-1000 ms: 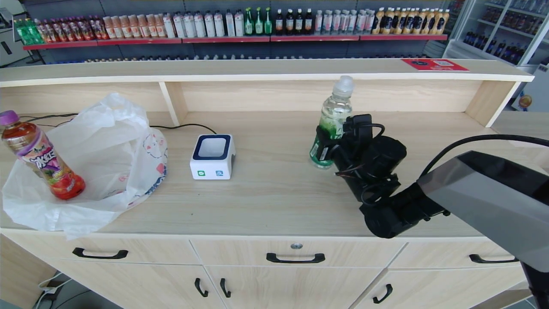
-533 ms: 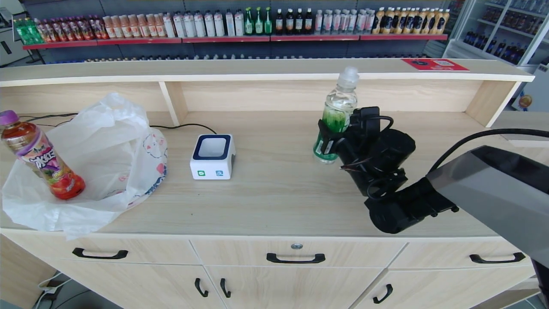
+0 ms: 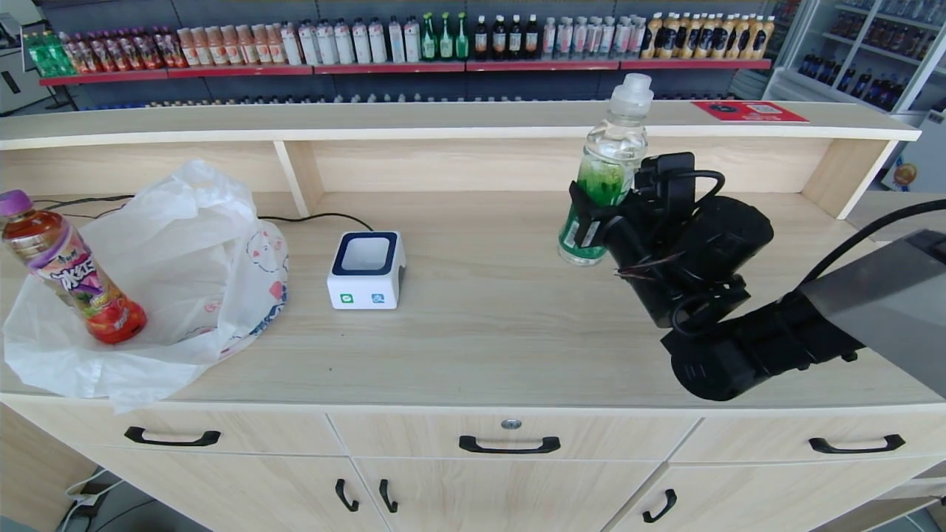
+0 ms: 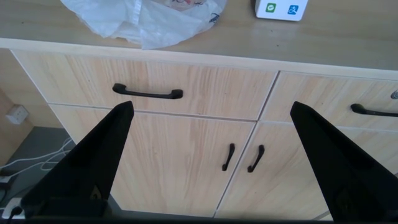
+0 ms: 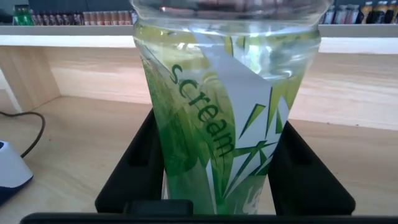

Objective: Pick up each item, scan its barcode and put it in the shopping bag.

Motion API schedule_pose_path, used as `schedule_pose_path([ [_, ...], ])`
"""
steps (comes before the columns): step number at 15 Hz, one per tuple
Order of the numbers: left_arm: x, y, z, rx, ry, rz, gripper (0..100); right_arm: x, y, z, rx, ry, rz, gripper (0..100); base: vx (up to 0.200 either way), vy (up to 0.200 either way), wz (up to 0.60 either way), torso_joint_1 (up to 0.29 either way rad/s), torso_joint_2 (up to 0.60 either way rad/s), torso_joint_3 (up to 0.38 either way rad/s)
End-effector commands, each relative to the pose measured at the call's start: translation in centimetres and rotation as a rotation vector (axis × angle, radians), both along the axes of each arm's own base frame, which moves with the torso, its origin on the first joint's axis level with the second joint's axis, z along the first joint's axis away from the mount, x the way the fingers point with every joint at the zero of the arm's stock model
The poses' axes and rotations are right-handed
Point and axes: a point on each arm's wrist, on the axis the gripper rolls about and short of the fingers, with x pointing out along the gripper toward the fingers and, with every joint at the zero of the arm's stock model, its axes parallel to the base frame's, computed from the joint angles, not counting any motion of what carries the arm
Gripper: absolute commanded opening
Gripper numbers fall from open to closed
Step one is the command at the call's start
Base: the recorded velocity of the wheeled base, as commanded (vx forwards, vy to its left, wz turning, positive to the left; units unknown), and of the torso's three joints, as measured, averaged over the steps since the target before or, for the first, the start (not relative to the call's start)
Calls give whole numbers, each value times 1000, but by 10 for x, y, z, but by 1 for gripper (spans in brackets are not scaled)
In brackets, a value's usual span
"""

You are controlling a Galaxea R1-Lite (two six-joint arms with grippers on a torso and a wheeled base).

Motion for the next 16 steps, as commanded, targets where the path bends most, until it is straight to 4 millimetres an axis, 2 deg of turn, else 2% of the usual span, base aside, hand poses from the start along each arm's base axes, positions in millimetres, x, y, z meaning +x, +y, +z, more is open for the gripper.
schedule_pose_path([
  [1, 0, 0, 0, 0, 0, 0, 100, -20, -6, 21, -12, -37, 2, 0, 0, 0, 0, 0, 0, 0],
  [4, 0, 0, 0, 3, 0, 0, 100, -49, 3, 25, -12, -67, 46, 0, 0, 0, 0, 0, 0, 0],
  [7, 0, 0, 0, 3, 0, 0, 100, -87, 18, 17, -10, -57, 137, 0, 0, 0, 0, 0, 0, 0],
  [9, 0, 0, 0, 3, 0, 0, 100, -113, 24, 21, -1, -47, 192, 0, 0, 0, 0, 0, 0, 0],
  [12, 0, 0, 0, 3, 0, 0, 100, -140, 42, 27, 98, -18, 284, 0, 0, 0, 0, 0, 0, 0],
  [16, 0, 0, 0, 3, 0, 0, 100, -168, 66, 31, 127, -13, 401, 0, 0, 0, 0, 0, 0, 0],
])
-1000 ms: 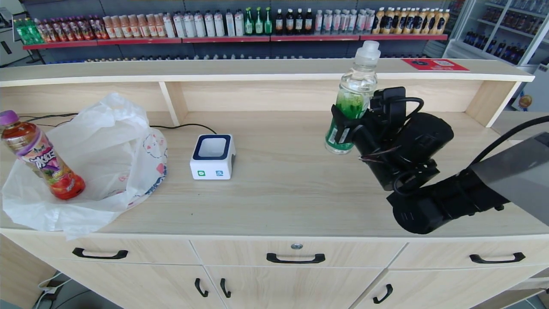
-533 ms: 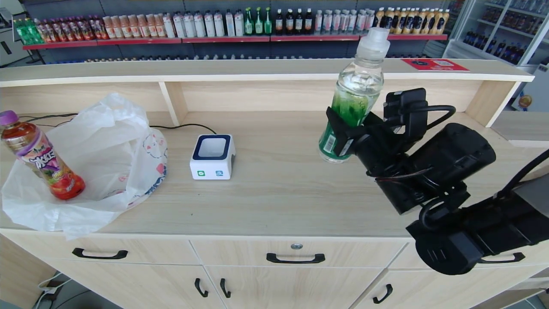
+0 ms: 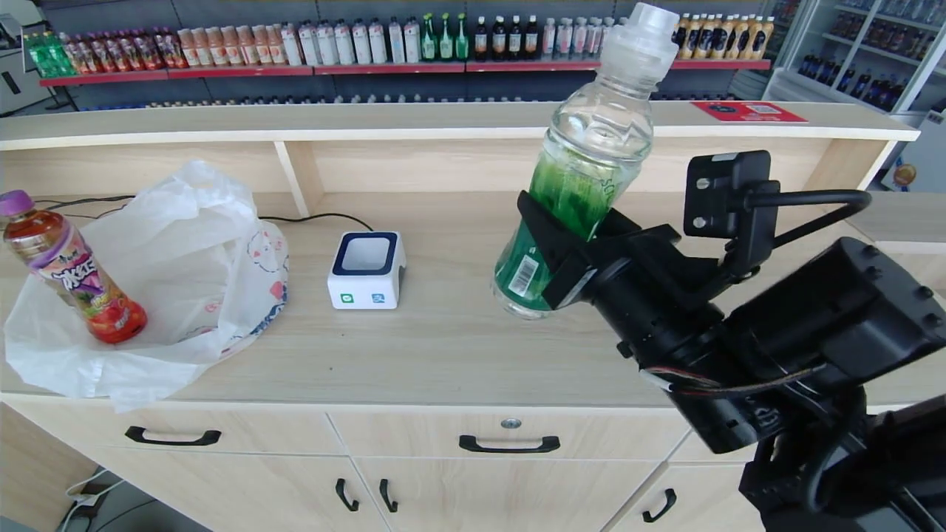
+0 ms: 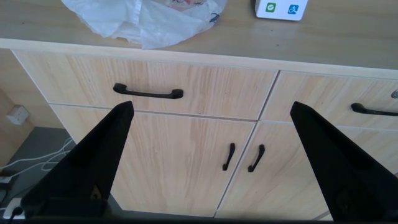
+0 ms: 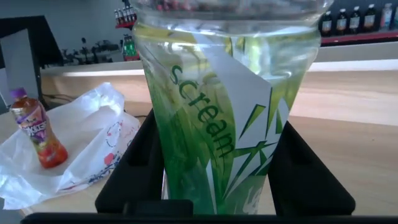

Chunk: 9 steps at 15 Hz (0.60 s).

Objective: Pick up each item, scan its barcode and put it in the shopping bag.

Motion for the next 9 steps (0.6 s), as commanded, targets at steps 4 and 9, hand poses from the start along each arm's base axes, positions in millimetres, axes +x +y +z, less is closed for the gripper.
schedule_pose_path([
  [4, 0, 0, 0, 0, 0, 0, 100, -46, 33, 5, 70, 39, 164, 0, 0, 0, 0, 0, 0, 0],
  [9, 0, 0, 0, 0, 0, 0, 100, -72, 52, 25, 174, 34, 229, 0, 0, 0, 0, 0, 0, 0],
])
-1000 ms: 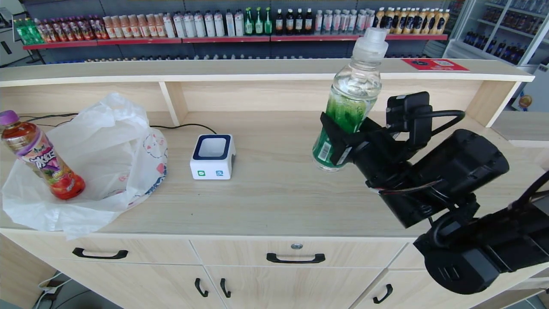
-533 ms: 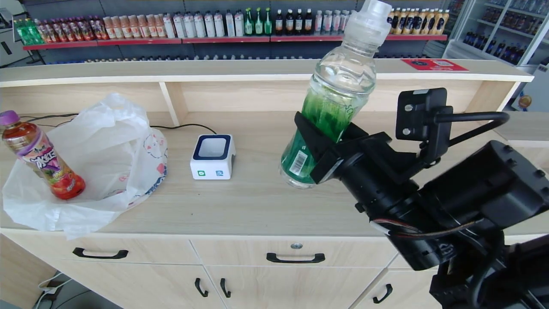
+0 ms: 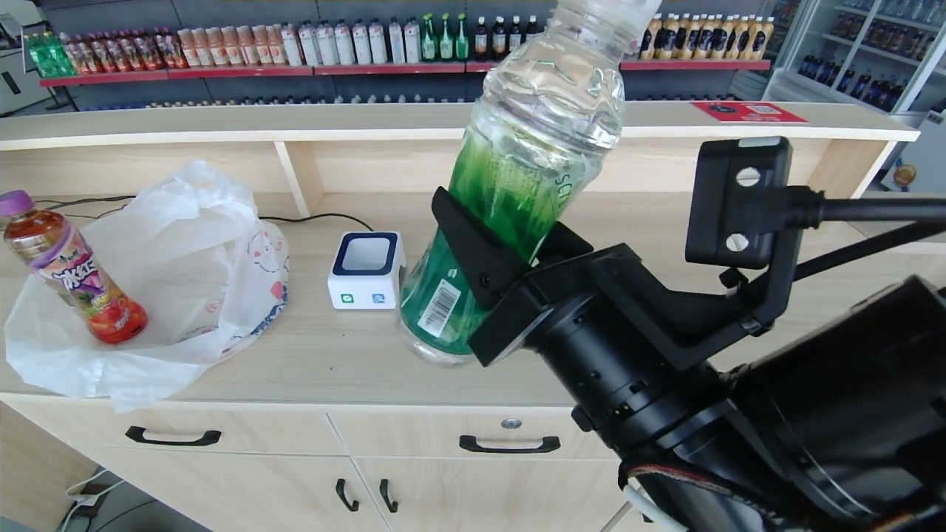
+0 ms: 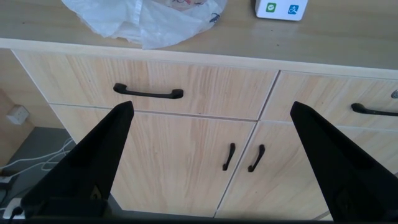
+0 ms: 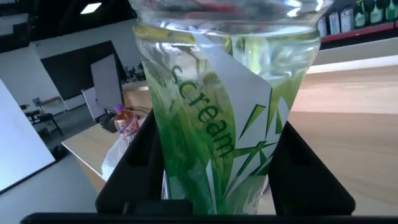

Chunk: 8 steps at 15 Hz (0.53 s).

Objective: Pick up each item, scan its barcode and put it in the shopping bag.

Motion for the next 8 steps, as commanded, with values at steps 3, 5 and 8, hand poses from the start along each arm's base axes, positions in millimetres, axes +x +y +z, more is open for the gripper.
schedule_pose_path([
  [3, 0, 0, 0, 0, 0, 0, 100, -17, 0, 23, 90, -14, 19, 0, 0, 0, 0, 0, 0, 0],
  [5, 0, 0, 0, 0, 0, 0, 100, -21, -12, 35, 149, 9, -43, 0, 0, 0, 0, 0, 0, 0],
  [8, 0, 0, 0, 0, 0, 0, 100, -24, -19, 36, 153, 25, -74, 0, 0, 0, 0, 0, 0, 0],
])
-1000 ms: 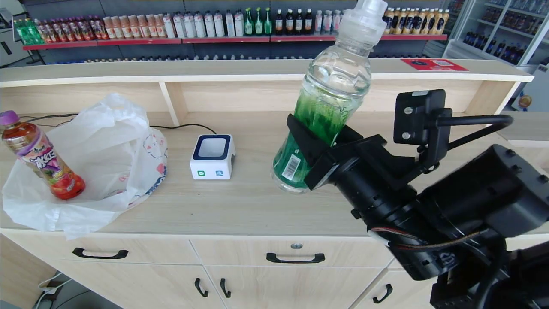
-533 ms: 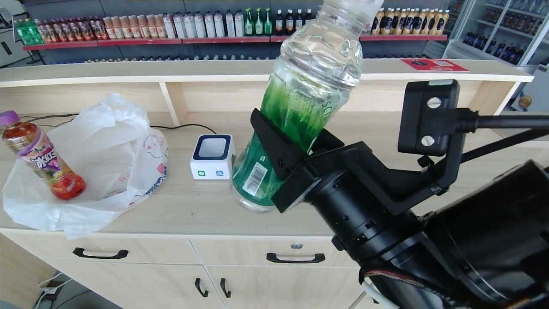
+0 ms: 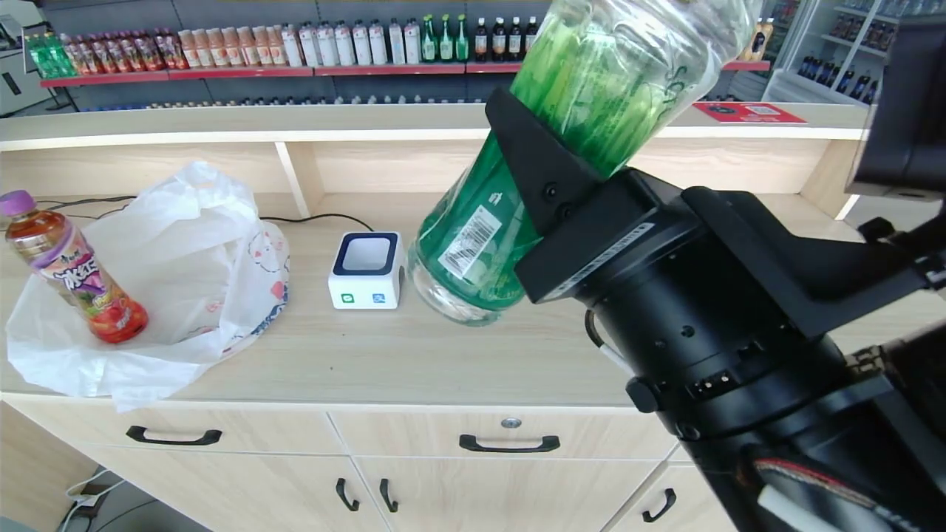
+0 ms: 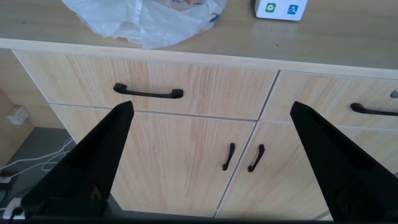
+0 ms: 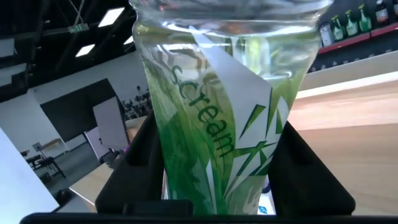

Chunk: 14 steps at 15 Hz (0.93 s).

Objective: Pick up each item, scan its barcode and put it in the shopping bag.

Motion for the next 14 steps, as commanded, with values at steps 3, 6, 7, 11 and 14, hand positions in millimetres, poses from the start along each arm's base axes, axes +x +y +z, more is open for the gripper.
schedule_pose_path([
  [3, 0, 0, 0, 0, 0, 0, 100, -5, -8, 11, 35, -13, 0, 0, 0, 0, 0, 0, 0, 0],
  [6, 0, 0, 0, 0, 0, 0, 100, -18, -5, 14, 47, -16, 47, 0, 0, 0, 0, 0, 0, 0],
  [7, 0, 0, 0, 0, 0, 0, 100, -19, -6, 14, 52, -16, 52, 0, 0, 0, 0, 0, 0, 0],
  [11, 0, 0, 0, 0, 0, 0, 100, -25, -21, 10, 38, -2, 61, 0, 0, 0, 0, 0, 0, 0],
  [14, 0, 0, 0, 0, 0, 0, 100, -27, -26, 13, 49, -8, 63, 0, 0, 0, 0, 0, 0, 0],
])
